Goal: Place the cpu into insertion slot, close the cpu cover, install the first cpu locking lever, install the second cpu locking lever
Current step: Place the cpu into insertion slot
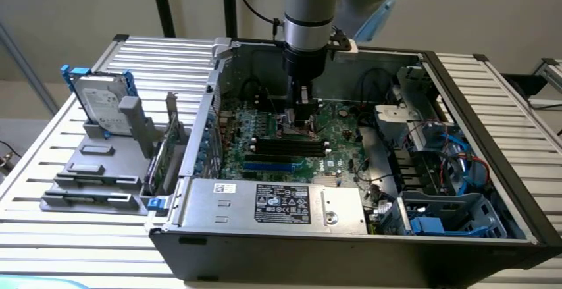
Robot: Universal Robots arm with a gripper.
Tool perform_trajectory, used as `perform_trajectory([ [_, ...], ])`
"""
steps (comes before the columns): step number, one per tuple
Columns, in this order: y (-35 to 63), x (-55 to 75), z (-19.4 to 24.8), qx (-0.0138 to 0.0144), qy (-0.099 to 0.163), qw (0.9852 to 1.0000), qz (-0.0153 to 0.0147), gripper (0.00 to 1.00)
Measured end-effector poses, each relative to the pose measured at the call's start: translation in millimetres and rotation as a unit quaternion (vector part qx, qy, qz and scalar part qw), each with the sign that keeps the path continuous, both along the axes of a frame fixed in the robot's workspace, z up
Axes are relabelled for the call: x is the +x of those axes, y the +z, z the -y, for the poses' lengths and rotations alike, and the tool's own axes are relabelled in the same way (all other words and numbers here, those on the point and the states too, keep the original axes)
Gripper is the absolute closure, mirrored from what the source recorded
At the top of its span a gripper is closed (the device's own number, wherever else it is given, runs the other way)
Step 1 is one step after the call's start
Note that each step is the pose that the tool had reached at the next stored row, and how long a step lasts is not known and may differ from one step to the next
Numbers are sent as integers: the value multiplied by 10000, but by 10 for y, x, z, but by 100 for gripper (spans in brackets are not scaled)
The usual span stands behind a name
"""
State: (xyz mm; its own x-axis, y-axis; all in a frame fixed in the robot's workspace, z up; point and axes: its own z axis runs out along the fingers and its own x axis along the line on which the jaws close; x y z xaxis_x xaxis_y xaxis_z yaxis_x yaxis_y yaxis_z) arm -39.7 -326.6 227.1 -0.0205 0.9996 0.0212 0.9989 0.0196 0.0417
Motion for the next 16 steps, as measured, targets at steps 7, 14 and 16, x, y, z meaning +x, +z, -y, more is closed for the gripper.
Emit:
perform_trajectory([
  [7,-66,0,-4,0,-28,10000,-7,45],
  [14,-114,0,-4,0,-120,9999,-21,45],
  [16,-126,0,-4,0,-147,9999,-23,45],
])
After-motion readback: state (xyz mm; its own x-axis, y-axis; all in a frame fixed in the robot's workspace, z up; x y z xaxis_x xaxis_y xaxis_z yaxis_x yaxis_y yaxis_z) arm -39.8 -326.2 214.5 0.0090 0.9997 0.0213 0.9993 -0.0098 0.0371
